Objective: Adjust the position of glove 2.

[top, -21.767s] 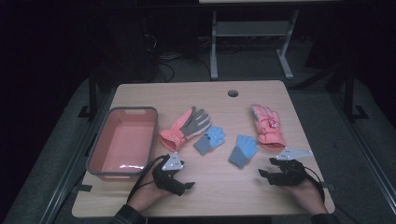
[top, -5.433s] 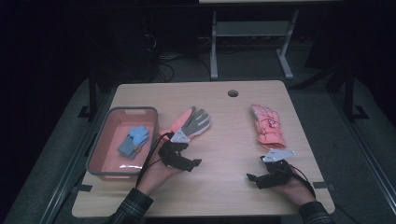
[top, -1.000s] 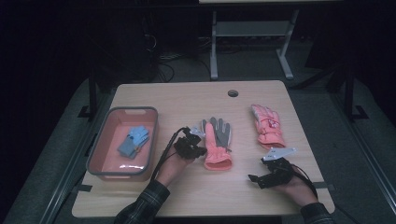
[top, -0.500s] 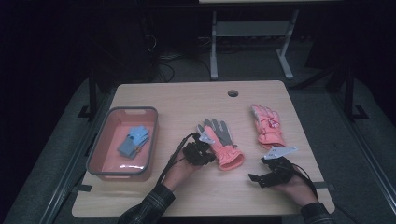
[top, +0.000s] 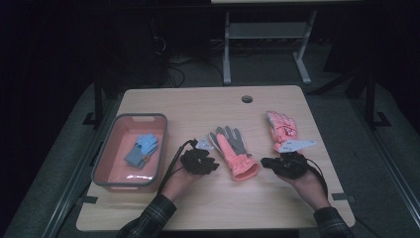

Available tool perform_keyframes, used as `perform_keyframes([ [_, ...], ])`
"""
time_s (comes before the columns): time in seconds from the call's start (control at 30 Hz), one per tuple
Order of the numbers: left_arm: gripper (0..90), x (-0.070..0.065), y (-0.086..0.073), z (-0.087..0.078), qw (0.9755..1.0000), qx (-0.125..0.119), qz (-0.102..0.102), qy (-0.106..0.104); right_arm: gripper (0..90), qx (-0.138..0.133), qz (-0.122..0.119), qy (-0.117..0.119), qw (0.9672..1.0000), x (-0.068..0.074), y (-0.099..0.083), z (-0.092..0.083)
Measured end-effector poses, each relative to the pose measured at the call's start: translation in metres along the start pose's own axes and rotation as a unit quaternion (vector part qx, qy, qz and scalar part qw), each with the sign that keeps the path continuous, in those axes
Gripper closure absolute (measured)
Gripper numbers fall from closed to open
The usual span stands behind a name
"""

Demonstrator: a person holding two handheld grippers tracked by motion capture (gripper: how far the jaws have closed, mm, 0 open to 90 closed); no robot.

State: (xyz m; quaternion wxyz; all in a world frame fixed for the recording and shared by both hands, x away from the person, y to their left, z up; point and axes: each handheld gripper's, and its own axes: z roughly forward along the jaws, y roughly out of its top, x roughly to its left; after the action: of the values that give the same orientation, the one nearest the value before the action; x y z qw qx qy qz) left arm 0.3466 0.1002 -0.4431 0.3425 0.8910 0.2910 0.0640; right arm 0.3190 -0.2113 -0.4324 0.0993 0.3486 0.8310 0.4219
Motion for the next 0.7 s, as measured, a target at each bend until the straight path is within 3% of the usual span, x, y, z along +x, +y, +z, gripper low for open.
perform_keyframes([
  [0.1,70.8,0.0,0.0,0.0,1.0,0.001,0.002,0.001,90.0,-0.005,-0.006,0.011,0.9999,0.001,0.01,0.007],
  [0.13,66.1,0.001,-0.001,0.0,1.0,0.002,0.003,0.003,90.0,-0.007,-0.012,0.022,0.9997,0.003,0.02,0.015],
  [0.37,50.1,0.003,-0.008,-0.003,0.9999,0.002,0.0,0.012,90.0,0.006,-0.028,0.04,0.9988,0.011,0.04,0.042],
  [0.4,43.6,0.003,-0.01,-0.004,0.9999,0.006,0.0,0.013,90.0,0.014,-0.029,0.042,0.9986,0.012,0.041,0.049],
  [0.57,31.1,-0.003,-0.027,-0.008,0.9994,0.013,0.018,0.025,90.0,0.04,-0.037,0.047,0.9974,0.014,0.037,0.059],
  [0.7,24.7,-0.004,-0.034,-0.013,0.9993,0.009,0.016,0.032,90.0,0.046,-0.041,0.048,0.9969,0.017,0.032,0.056],
])
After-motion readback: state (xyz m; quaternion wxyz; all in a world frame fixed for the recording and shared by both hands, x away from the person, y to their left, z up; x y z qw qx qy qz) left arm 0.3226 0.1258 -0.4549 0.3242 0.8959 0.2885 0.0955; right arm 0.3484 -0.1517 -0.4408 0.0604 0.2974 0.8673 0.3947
